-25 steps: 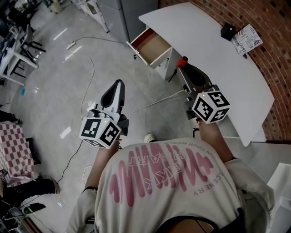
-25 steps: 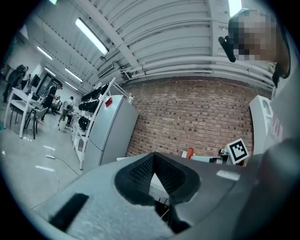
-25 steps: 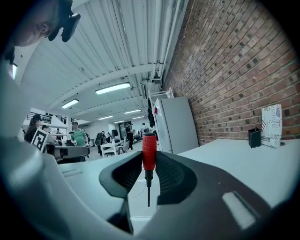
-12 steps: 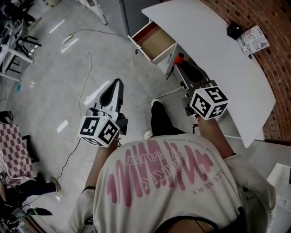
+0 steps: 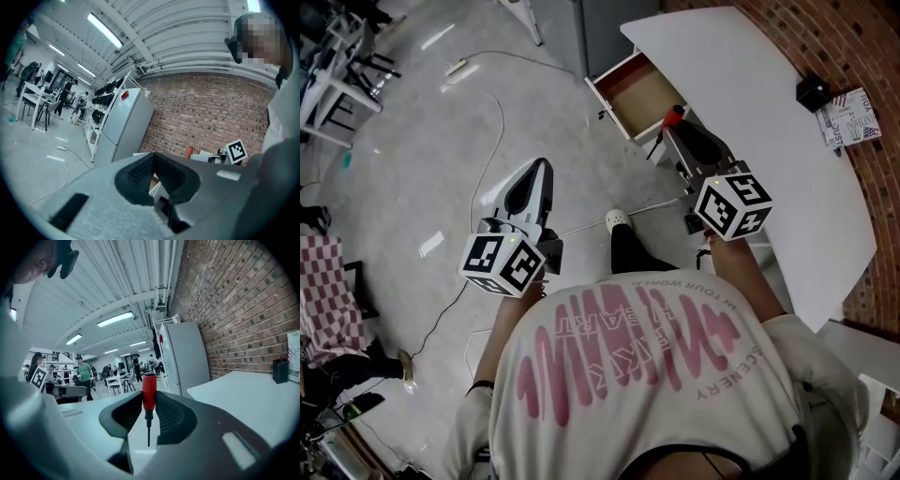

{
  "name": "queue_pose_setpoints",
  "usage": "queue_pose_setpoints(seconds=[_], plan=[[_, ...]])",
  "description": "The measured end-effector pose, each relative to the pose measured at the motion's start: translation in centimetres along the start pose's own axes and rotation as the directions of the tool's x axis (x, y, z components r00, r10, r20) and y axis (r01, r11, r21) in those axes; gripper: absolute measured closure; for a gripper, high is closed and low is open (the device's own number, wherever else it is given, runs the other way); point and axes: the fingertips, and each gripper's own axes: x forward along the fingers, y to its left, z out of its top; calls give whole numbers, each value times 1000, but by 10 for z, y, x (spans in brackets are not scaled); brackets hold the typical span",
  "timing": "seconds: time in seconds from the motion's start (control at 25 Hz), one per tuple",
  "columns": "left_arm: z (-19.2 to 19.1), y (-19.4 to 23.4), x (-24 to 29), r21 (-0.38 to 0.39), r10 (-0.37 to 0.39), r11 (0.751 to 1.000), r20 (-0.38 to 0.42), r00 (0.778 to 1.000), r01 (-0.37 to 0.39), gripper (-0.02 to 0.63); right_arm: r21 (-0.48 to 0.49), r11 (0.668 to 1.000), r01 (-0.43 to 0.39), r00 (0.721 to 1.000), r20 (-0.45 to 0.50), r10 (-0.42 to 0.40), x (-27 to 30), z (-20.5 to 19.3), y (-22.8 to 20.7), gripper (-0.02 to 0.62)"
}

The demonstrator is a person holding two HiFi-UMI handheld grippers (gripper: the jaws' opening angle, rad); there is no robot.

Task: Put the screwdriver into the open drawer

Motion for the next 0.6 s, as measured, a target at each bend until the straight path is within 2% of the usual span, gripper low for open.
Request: queue_pose_setpoints(seconds=[0.2, 0.6], plan=[[8, 32, 38, -4, 27, 1000, -30, 999, -27, 601, -12, 999, -39, 999, -38, 38, 63, 7, -16, 489], [15, 91, 142, -36, 115, 993, -47, 992, -117, 601, 9, 997, -72, 995, -74, 72, 173, 23, -105, 489]])
